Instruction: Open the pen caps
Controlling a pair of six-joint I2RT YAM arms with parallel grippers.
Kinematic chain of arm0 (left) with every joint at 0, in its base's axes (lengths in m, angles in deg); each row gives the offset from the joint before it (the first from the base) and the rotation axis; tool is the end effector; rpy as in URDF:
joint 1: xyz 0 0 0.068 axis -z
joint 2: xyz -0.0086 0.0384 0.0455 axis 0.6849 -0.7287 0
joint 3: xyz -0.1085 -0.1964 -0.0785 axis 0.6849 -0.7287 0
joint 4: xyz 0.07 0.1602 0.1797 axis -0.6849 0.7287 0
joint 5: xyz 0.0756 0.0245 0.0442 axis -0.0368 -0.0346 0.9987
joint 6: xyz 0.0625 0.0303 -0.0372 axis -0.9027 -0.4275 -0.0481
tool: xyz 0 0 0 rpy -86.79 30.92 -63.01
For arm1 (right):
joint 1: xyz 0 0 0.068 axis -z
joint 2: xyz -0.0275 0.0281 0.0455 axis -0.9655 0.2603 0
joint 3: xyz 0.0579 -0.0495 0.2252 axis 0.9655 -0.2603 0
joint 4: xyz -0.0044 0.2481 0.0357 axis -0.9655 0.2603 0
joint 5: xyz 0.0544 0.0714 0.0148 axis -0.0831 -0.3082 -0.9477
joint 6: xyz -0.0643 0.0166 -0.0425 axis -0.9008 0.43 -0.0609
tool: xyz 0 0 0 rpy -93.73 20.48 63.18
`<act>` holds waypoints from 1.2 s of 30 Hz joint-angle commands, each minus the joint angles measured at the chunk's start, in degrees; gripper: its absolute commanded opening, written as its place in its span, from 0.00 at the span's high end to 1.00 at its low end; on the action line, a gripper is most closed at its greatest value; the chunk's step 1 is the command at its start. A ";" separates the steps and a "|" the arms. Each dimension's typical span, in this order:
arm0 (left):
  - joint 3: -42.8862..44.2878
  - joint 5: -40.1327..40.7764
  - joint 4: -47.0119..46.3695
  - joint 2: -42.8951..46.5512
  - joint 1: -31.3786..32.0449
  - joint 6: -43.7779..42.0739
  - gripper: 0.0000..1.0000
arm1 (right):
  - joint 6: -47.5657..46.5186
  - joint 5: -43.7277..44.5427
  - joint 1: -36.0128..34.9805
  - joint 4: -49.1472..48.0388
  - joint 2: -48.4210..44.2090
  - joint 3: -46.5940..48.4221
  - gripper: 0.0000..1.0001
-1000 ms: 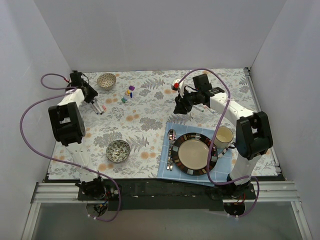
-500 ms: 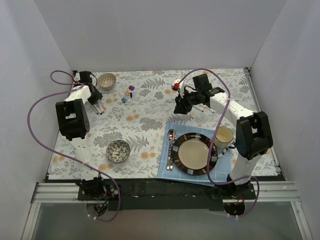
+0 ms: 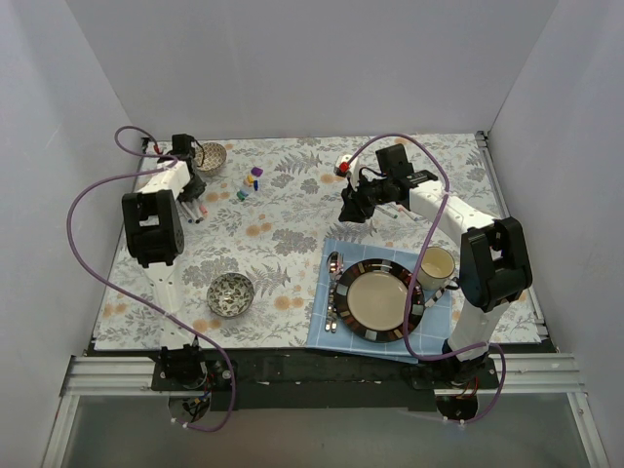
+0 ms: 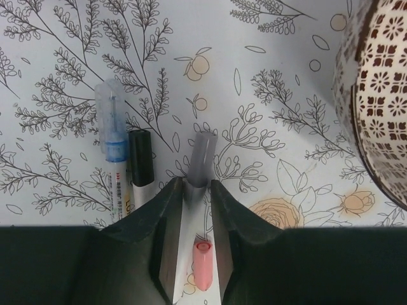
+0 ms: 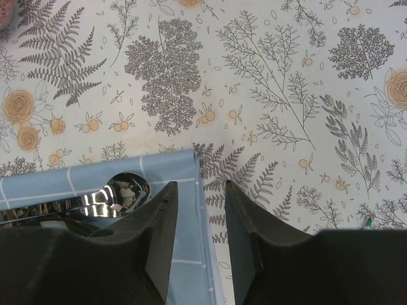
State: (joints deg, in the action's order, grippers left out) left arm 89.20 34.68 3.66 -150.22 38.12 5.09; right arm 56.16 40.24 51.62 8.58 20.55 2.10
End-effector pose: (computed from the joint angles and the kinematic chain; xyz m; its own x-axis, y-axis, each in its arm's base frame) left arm 0.4635 0.0610 0.1120 -0.1700 -0.8863 -0.4307 -0.8891 0.3264 -0.3209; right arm 0.3456 0.1949 0.2037 -0.1869 -0.5254 -0.8301 -0.9493 0.3142 0.0148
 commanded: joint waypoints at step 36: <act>-51.28 -41.08 -51.01 48.55 12.12 11.16 1.00 | 30.18 -30.57 -0.79 -23.46 0.11 -7.96 0.32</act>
State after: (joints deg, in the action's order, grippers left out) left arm 43.37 1.76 -29.56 -106.83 44.09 10.33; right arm 68.53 21.73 51.62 -0.34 20.61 -2.58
